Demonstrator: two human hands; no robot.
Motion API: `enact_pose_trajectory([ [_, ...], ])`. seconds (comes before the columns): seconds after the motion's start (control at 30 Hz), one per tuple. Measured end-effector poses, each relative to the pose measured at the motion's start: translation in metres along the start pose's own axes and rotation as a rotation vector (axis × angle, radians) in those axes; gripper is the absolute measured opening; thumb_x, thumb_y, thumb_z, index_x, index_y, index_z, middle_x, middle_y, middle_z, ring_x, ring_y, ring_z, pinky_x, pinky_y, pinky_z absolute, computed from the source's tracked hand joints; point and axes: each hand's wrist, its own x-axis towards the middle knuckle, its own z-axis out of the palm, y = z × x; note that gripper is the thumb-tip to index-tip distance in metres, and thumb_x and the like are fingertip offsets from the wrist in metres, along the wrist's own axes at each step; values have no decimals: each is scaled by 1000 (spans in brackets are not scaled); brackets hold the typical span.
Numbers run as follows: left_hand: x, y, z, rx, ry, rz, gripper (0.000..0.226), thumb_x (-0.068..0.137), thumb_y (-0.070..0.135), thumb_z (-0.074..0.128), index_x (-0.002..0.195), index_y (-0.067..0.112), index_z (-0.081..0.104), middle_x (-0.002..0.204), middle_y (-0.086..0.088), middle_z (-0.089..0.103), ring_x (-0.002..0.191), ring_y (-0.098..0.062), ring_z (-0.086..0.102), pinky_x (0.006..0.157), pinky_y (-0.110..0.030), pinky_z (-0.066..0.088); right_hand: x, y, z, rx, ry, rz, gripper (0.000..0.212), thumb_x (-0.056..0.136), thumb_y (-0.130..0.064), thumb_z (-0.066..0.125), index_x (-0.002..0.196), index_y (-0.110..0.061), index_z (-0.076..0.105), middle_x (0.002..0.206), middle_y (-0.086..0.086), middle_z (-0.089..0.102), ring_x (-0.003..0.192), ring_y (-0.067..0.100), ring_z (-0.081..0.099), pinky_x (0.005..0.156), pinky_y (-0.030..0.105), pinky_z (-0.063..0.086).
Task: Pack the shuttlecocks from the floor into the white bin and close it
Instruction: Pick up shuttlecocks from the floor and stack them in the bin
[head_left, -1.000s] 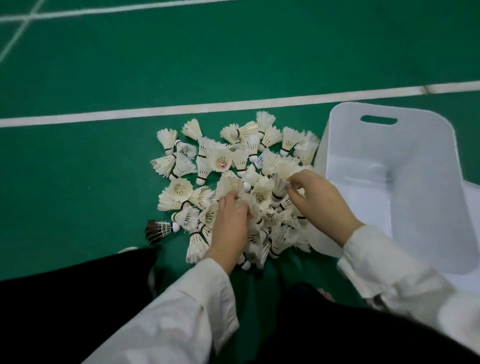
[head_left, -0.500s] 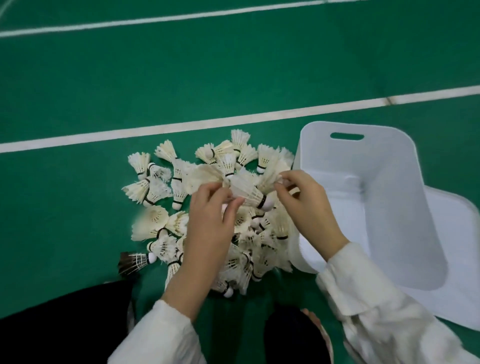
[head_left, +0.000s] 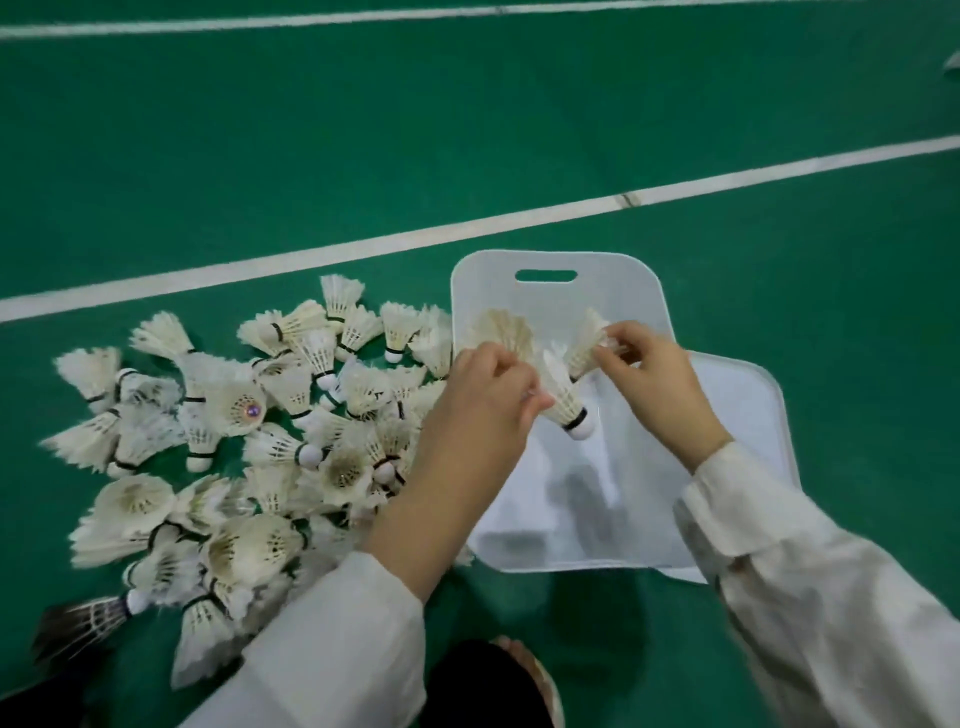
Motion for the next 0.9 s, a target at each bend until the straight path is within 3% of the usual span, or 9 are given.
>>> enact_pose_trajectory([
  [0.1,-14,-14,12,76,-68,24,19,84,25,66,83,6,66,91,-7,57,90,-25,50,72,-35,46,18,28,28,-94,-134,55,7,88,-15,55,92,-16,61,81,3,60,79,22,57,70,28,40],
  [0.2,-22,-27,12,83,-123,21,20,83,26,65,80,7,66,86,-7,57,82,-24,51,69,-35,45,36,34,66,-181,-235,21,11,87,-13,53,91,-8,63,83,9,64,84,27,60,69,30,41],
  [0.33,-29,-33,8,86,-127,32,36,84,41,47,77,10,64,83,-2,54,81,-16,44,69,-25,36,54,27,103,-300,-329,-29,22,87,-10,49,102,-5,64,100,14,67,97,29,59,74,31,42],
  [0.47,-29,-31,11,81,-140,21,39,83,43,45,75,10,65,81,-2,54,80,-15,41,66,-26,38,49,16,98,-234,-426,-47,38,87,-2,46,121,-11,59,129,9,54,114,25,54,93,28,40],
  [0.57,-29,-30,11,85,-127,3,38,83,42,45,75,10,64,79,-3,54,78,-18,46,62,-30,42,21,-1,63,-28,-312,-64,43,87,5,37,114,-19,60,123,2,57,102,16,58,85,15,40],
  [0.63,-28,-28,12,75,-115,-2,37,83,41,46,76,10,64,79,-2,53,78,-19,46,62,-32,44,-8,-9,33,58,-358,-111,49,84,8,36,108,-29,57,117,-2,57,95,9,56,78,7,41],
  [0.77,-26,-28,14,63,-130,16,36,83,41,43,79,13,65,79,-2,53,79,-18,45,63,-33,44,-49,-17,15,69,-605,-112,43,87,-21,57,121,-44,46,123,-16,44,104,3,53,76,21,55],
  [0.9,-27,-33,10,53,-163,60,33,83,35,43,81,12,66,82,-4,56,83,-15,39,63,-37,48,-49,-19,31,81,-540,-106,34,85,-22,64,112,-36,49,112,-12,44,96,9,55,68,24,56],
])
